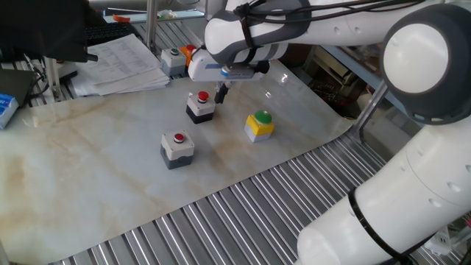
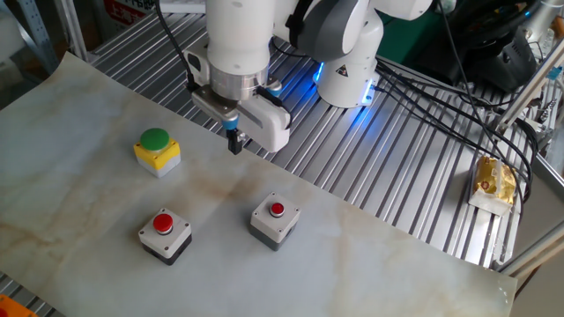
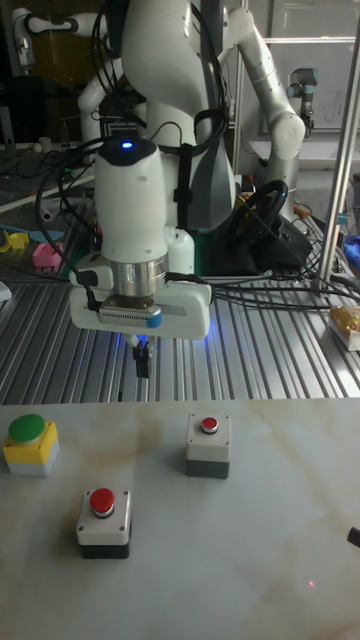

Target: Press three buttons from left to right in sequence

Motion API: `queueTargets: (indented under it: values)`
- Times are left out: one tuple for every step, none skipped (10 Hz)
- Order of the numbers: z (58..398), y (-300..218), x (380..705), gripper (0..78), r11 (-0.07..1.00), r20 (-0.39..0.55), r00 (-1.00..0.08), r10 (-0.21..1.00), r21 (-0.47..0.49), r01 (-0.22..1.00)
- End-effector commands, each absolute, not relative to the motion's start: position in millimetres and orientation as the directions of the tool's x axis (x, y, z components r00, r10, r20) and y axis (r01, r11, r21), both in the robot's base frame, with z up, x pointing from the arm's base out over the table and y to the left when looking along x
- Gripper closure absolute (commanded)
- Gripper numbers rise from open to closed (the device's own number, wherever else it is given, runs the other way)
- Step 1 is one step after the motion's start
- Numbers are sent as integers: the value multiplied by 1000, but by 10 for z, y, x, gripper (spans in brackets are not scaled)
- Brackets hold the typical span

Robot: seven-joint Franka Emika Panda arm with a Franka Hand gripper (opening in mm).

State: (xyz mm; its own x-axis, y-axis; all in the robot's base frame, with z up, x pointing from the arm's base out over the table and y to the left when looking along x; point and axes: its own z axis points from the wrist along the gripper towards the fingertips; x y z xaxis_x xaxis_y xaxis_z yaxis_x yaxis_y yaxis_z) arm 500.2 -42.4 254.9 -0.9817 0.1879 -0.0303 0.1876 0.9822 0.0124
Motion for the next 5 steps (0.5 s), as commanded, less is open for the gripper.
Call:
queueTargets:
  values:
    - [2433, -453, 4908, 776, 993, -60, -992, 115, 0, 116]
    - [2370, -490, 4874, 776, 995, -75, -992, 104, 1, 104]
    - [2319, -542, 4851, 776, 996, -82, -993, 90, 2, 90]
    - [2307, -597, 4851, 776, 997, -82, -994, 78, 2, 78]
    - [2331, -668, 4862, 776, 998, -77, -995, 62, 0, 62]
